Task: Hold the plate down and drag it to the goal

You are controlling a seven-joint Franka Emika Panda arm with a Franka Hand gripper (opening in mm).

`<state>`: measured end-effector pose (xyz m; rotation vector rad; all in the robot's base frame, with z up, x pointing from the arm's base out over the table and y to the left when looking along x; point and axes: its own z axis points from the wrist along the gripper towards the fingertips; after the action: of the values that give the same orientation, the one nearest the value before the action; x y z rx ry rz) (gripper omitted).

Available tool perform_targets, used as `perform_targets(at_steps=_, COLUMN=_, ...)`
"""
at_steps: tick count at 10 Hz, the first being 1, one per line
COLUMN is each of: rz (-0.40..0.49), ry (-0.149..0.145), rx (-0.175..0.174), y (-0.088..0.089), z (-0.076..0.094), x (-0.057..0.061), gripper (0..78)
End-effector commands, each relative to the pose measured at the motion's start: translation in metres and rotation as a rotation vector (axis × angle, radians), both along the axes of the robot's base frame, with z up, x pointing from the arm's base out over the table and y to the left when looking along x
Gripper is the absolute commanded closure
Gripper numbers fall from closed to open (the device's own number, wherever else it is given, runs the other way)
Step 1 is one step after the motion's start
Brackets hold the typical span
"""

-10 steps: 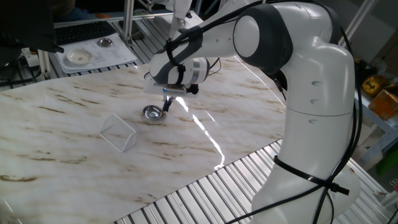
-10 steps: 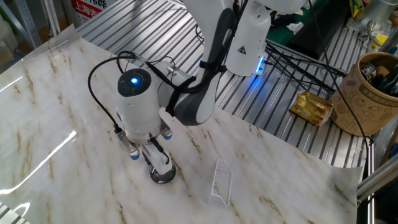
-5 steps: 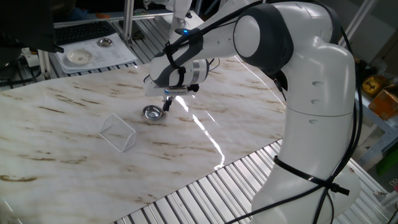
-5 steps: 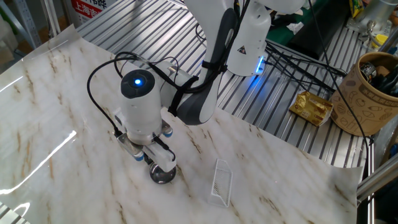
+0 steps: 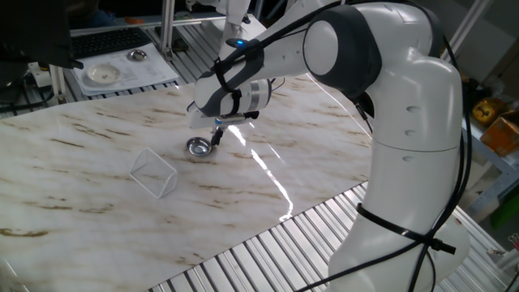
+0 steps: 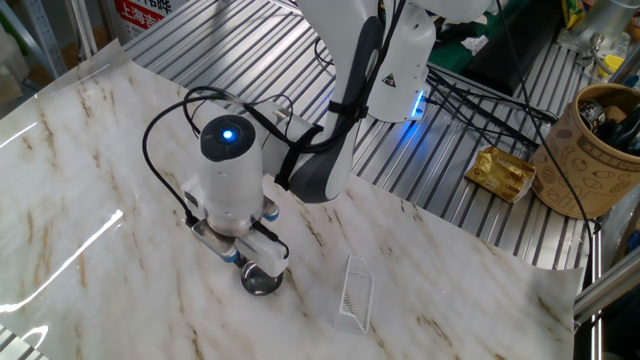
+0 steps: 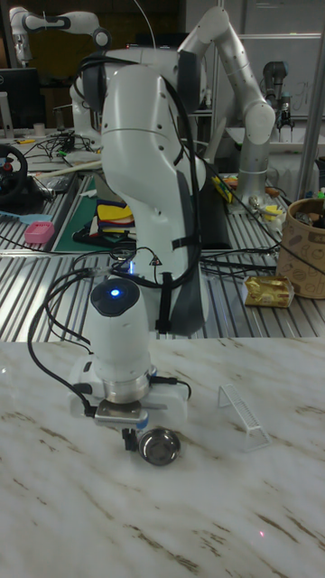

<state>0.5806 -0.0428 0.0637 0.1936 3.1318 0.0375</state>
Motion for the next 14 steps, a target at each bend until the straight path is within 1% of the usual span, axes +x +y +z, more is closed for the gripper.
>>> perform_targets(at_steps=1, rz=0.012, ry=0.000, rx=-0.001, y=0.002, z=0.000, x=0.004, gripper=77.6)
perform_targets(at_steps=2, rz=0.014, ry=-0.006, rx=0.001, y=0.003, z=-0.001, x=0.006, gripper=77.6)
perform_targets(at_steps=3, rz=0.017, ry=-0.022, rx=-0.003, y=0.003, z=-0.003, x=0.008, gripper=77.6)
perform_targets(at_steps=4, rz=0.021, ry=-0.031, rx=-0.005, y=0.003, z=-0.004, x=0.009, gripper=77.6)
perform_targets(at_steps=5, rz=0.022, ry=-0.028, rx=0.001, y=0.002, z=-0.005, x=0.013, gripper=77.6)
perform_targets(at_steps=6, rz=0.022, ry=-0.028, rx=0.001, y=0.002, z=-0.005, x=0.013, gripper=77.6)
perform_targets(at_steps=7, rz=0.009, ry=-0.026, rx=0.001, y=0.007, z=-0.002, x=0.018, gripper=77.6)
perform_targets(at_steps=8, rz=-0.004, ry=-0.025, rx=0.001, y=0.013, z=0.001, x=0.019, gripper=77.6)
perform_targets(at_steps=9, rz=-0.009, ry=-0.024, rx=0.002, y=0.015, z=0.002, x=0.019, gripper=77.6)
perform_targets(at_steps=10, rz=-0.022, ry=-0.024, rx=0.005, y=0.023, z=0.004, x=0.020, gripper=77.6)
perform_targets(at_steps=11, rz=-0.028, ry=-0.025, rx=0.007, y=0.027, z=0.004, x=0.020, gripper=77.6)
perform_targets(at_steps=14, rz=-0.055, ry=-0.017, rx=0.018, y=0.040, z=0.008, x=0.018, gripper=77.6)
